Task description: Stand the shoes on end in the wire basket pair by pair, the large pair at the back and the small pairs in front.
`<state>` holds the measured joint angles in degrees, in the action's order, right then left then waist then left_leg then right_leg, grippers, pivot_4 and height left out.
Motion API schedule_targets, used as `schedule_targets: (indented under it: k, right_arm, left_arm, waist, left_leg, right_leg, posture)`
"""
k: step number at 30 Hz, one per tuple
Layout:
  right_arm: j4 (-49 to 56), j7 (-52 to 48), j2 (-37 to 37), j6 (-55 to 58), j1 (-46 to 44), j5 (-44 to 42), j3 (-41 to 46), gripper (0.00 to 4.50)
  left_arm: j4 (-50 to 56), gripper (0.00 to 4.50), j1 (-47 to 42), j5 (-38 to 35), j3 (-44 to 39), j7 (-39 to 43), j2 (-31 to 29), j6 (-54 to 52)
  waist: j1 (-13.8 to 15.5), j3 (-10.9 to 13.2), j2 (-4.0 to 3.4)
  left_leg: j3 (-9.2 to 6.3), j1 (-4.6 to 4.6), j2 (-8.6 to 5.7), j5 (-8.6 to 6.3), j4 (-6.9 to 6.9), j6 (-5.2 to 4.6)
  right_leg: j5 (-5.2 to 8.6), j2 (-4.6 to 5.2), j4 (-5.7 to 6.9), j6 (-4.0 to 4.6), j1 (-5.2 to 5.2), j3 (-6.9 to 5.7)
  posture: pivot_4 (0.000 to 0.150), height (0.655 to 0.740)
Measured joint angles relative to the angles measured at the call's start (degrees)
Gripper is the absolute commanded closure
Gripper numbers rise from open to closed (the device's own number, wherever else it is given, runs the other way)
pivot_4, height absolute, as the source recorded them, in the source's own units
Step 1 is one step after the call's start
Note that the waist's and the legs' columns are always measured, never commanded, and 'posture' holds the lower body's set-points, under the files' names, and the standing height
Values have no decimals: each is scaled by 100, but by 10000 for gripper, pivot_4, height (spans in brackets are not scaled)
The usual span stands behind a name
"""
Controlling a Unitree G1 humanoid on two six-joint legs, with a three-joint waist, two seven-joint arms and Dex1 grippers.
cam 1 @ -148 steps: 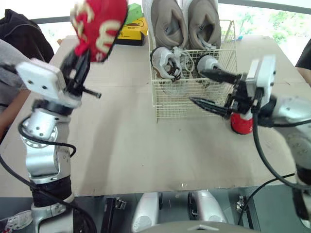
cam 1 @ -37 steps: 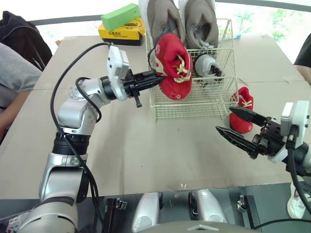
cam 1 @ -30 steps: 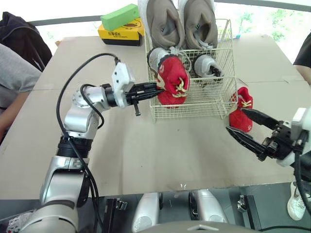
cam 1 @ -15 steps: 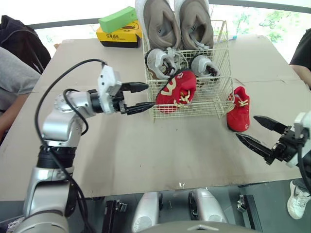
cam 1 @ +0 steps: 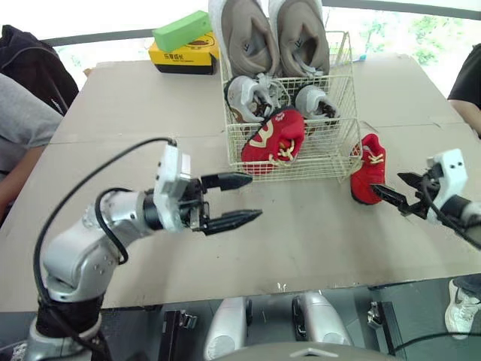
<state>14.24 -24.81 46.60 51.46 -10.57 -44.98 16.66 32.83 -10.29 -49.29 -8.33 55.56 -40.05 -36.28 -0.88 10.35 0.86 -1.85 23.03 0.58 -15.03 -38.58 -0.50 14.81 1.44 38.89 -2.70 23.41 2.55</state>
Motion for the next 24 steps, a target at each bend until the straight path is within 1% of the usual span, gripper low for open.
schedule_targets:
  k: [3,5,6,7,9,12,14,16,17,19,20,21,22,23,24]
  right_arm:
    - [-794,-91,-9,364,-820,16,-122,215]
    - [-1549,-293,3,464,-1479,207,-383,215]
    - [-1832,-381,6,455,-1691,326,-496,5449]
    - [-2178,-513,6,438,-1923,454,-655,8430]
    - [-2847,-872,23,364,-2303,814,-1023,18939]
    - [-3249,-1347,43,232,-2545,1105,-1300,34710]
    - [-3328,-1505,110,137,-2572,1262,-1364,43714]
    - [-3329,-1607,133,68,-2564,1362,-1362,44477]
    - [-3189,-1606,168,75,-2409,1344,-1249,44477]
    - [-2657,-1543,228,116,-1836,1254,-756,44477]
    - [-2089,-1472,246,140,-1276,1158,-230,44477]
    - [-1787,-1450,246,143,-988,1097,46,44477]
    - [-1049,-1396,132,11,-438,997,683,44477]
    - [-490,-1379,-89,-213,-148,873,1149,44477]
    - [-190,-1382,-228,-375,-60,794,1377,44477]
  left_arm:
    - [58,6835,82,86,11,-24,-14,103]
    - [62,6835,102,119,59,-14,-19,151]
    - [69,6835,102,123,66,-9,-24,174]
    - [75,6835,108,134,67,10,-43,190]
    - [99,6835,114,184,88,65,-115,239]
    - [104,6835,118,203,97,116,-142,306]
    - [104,6835,120,213,102,137,-147,340]
    - [104,6835,143,245,109,167,-148,383]
    - [100,6835,126,256,148,166,-144,408]
    - [90,6835,115,279,209,152,-108,424]
    - [84,6835,105,283,224,124,-72,429]
    - [65,6835,102,283,222,92,-65,425]
    - [55,6835,90,259,222,40,-16,414]
    - [34,6835,93,231,218,13,-6,400]
    - [33,6835,95,217,216,2,1,396]
  waist:
    - [5,-1,-1]
    - [-14,0,-1]
    - [-11,0,-1]
    - [-12,-1,-1]
    - [-5,0,-1]
    - [7,-1,-1]
    - [8,-1,-1]
    - [8,0,-1]
    - [22,-1,-1]
    - [94,-1,-1]
    - [144,-1,-5]
    - [152,-1,-5]
    - [156,-1,-11]
    - [152,-3,-14]
    - [115,-3,-16]
  left_leg:
    - [5,-2,-6,0,1,0]
    - [13,-4,-7,0,1,0]
    - [14,-4,-6,0,4,0]
    - [17,-4,-6,0,4,0]
    - [23,-4,-5,0,13,0]
    - [16,-1,0,-1,16,0]
    - [10,-1,0,-1,16,-1]
    - [11,-2,-1,-1,16,-1]
    - [6,0,-1,-1,16,-1]
    - [-2,12,-3,-1,15,-1]
    - [-7,28,-3,-1,15,-1]
    - [-9,32,-2,-1,13,-1]
    - [-12,39,-2,-1,13,-1]
    - [-16,42,0,-1,10,-1]
    - [-14,39,1,-1,11,0]
  right_leg:
    - [0,-4,-1,0,0,5]
    - [0,-4,-2,0,0,13]
    - [0,-4,-4,0,0,12]
    - [0,-4,-4,1,0,11]
    - [0,-3,-5,1,2,8]
    - [0,0,-9,1,2,4]
    - [0,6,-10,1,2,5]
    - [0,10,-9,0,2,6]
    - [0,11,-9,0,1,1]
    - [1,15,-11,-1,3,-15]
    - [2,15,-12,-3,13,-22]
    - [2,14,-12,-3,20,-20]
    - [2,14,-11,-3,26,-20]
    - [2,12,-10,-3,28,-21]
    - [1,9,-9,-4,29,-16]
  posture:
    - [1500,7400]
    - [1500,7400]
    - [1500,7400]
    - [1500,7400]
    - [1500,7400]
    - [1500,7400]
    - [1500,7400]
    - [1500,7400]
    - [1500,7400]
    - [1500,7400]
    - [1500,7400]
    - [1500,7400]
    - [1500,7400]
    - [1500,7400]
    - [1500,7400]
